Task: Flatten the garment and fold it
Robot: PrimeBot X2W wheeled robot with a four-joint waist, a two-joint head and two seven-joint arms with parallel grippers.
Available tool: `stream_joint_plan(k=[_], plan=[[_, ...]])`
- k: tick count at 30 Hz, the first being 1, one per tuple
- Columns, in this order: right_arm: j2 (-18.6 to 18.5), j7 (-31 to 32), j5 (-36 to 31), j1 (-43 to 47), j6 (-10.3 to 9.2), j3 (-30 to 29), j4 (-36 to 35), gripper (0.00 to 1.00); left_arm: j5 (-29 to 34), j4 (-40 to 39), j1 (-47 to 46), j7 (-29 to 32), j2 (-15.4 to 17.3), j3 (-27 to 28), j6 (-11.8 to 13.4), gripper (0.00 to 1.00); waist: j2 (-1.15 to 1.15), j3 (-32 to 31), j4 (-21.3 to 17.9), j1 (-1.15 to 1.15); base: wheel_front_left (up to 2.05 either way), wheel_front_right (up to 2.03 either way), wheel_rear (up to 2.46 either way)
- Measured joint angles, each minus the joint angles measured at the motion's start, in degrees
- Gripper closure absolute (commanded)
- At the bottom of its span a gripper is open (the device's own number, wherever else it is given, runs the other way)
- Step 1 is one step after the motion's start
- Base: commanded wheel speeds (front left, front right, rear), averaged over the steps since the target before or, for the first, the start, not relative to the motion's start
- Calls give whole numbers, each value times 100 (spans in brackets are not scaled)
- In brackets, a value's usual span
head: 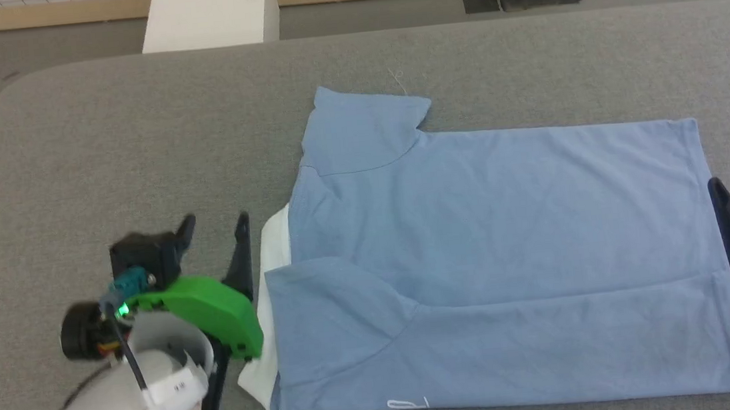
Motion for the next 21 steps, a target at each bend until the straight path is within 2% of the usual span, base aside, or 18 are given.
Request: stream_joint_plan(k=[3, 6, 10, 15, 21], plan=[[74, -154, -79, -62, 0, 1, -90, 0, 18, 62, -380, 56, 19, 81, -191, 0, 0, 133, -47, 0, 0, 0, 0], [192, -208, -171, -90, 0, 8, -198, 0, -9, 344, -892, 300, -21, 141, -488, 0, 0, 310, -109, 0, 0, 0, 0], [350, -244, -302, -173, 0, 14, -377, 0, -38, 972, -1663, 936, -104, 67, -992, 0, 0, 613, -223, 0, 0, 0, 0], [472, -285, -416, -273, 0, 46, -568, 0, -148, 1874, -2664, 1895, -292, -141, -1767, 0, 0, 1055, -407, 0, 0, 0, 0], [594, -346, -490, -380, 0, 156, -694, 0, -408, 2875, -3692, 2938, -532, -218, -2426, 0, 0, 1562, -664, 0, 0, 0, 0]])
